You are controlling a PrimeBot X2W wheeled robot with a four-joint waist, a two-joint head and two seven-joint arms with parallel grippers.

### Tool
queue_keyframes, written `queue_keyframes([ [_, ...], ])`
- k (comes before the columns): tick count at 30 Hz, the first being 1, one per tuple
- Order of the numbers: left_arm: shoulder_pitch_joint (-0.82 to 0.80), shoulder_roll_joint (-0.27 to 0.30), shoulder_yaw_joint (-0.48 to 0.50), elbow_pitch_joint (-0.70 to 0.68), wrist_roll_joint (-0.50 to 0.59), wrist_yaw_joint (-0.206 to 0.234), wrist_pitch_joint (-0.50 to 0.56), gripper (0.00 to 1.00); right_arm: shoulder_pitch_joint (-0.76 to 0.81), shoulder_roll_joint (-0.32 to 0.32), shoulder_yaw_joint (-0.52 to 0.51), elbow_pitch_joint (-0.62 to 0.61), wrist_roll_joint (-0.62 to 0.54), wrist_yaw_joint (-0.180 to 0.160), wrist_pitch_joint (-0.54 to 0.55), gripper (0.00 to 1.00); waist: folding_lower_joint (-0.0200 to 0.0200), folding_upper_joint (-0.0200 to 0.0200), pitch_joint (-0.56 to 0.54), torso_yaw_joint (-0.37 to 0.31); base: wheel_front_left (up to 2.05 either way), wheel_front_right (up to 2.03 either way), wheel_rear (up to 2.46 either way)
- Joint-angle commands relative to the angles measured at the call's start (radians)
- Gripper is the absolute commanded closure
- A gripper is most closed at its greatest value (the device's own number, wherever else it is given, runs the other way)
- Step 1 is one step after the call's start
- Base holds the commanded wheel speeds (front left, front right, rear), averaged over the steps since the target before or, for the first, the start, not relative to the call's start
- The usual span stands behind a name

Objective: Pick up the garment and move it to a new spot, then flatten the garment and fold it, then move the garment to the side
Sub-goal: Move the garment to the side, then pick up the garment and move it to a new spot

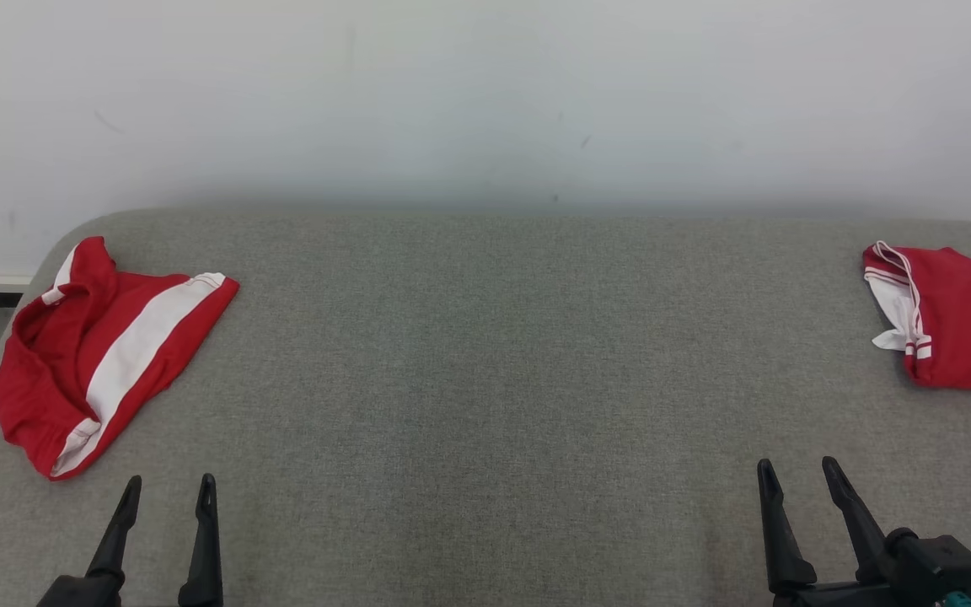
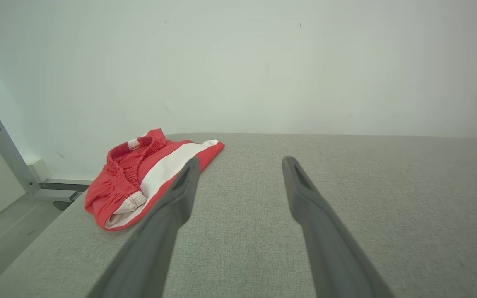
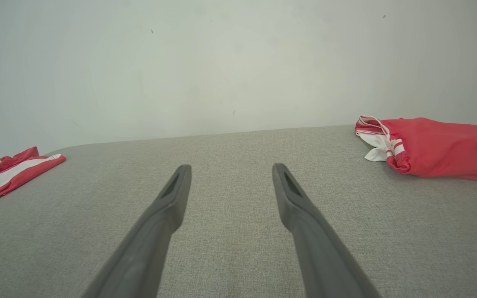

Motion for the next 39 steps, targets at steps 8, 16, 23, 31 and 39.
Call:
queue_keyframes([
  [8, -0.007, 0.017, -0.019, 0.01, -0.012, -0.004, -0.003, 0.0, 0.001, 0.002, -0.001, 0.001, 0.011, -0.003, -0.007, 0.0, 0.0, 0.0, 0.01, -0.018, 0.0, 0.0, 0.0],
  [16, -0.014, 0.025, -0.023, 0.014, -0.006, 0.001, -0.003, 0.0, -0.002, 0.002, 0.001, -0.008, 0.013, -0.003, -0.004, 0.0, 0.0, 0.0, 0.012, -0.023, 0.0, 0.0, 0.0],
  [23, -0.022, 0.031, -0.026, 0.035, 0.009, 0.02, -0.003, 0.0, 0.003, 0.002, -0.001, -0.01, 0.003, -0.003, 0.001, 0.0, 0.0, 0.0, 0.006, -0.021, 0.0, 0.0, 0.0],
  [31, -0.02, 0.039, -0.032, 0.042, 0.008, 0.03, 0.005, 0.0, 0.008, 0.002, 0.001, -0.014, -0.002, -0.003, 0.007, 0.0, 0.0, 0.0, -0.003, -0.023, 0.0, 0.0, 0.0],
  [39, -0.013, 0.04, -0.037, 0.037, 0.0, 0.042, 0.01, 0.0, 0.014, 0.002, -0.002, -0.025, -0.004, -0.003, 0.013, 0.0, 0.0, 0.0, -0.008, -0.025, 0.0, 0.0, 0.0],
])
